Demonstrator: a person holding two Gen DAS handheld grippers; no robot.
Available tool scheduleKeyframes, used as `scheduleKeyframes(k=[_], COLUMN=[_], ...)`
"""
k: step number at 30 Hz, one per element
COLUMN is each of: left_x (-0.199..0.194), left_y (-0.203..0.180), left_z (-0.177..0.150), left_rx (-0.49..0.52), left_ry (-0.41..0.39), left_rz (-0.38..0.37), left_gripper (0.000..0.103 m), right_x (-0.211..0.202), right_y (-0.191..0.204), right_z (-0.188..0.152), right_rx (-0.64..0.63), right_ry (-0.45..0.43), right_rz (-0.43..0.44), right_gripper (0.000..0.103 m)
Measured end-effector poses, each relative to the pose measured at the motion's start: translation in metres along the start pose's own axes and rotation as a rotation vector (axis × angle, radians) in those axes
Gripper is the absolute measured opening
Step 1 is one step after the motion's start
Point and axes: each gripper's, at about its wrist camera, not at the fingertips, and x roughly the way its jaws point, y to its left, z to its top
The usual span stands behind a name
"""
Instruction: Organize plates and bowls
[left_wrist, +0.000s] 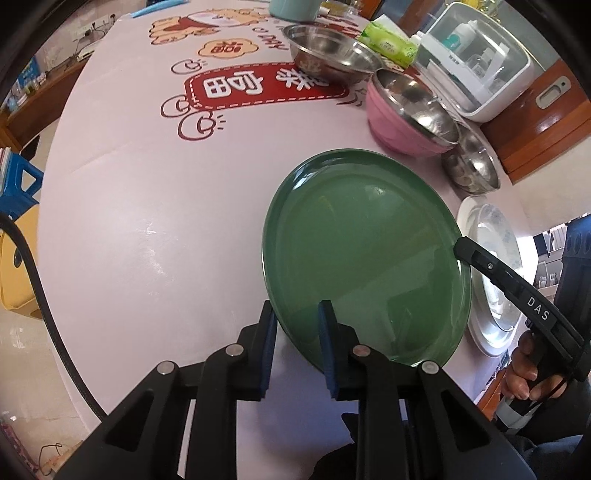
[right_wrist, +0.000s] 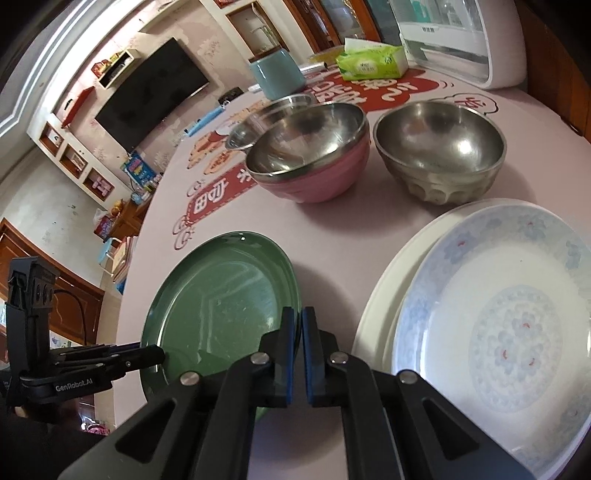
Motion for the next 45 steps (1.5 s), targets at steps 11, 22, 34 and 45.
scheduleKeyframes(k=[11, 22, 34, 45], left_x=[-0.027, -0.045, -0.042, -0.016], left_y=[-0.028, -0.068, -0.124, -0.175], left_z=[-0.011, -0.014, -0.010, 0.000], left_rx=[0.023, 0.058, 0.115, 0.141], left_ry=[-0.068, -0.155, -0.178, -0.139], left_rz=[-0.012, -0.080, -0.127, -0.133], left_gripper=[0.020, 0.020, 0.020, 0.020], right_x=[-0.042, -0.093, -0.135, -0.150], right_y=[0.001, -0.012, -0.046, -0.091], right_z=[-0.008, -0.016, -0.019, -0.010], right_rx=[-0.064, -0.125, -0.134, -0.102], right_ry=[-0.064, -0.119, -0.151, -0.120], right_rz=[-0.009, -0.097, -0.190, -0.224], right_gripper=[0.005, 0.007, 0.008, 0.008])
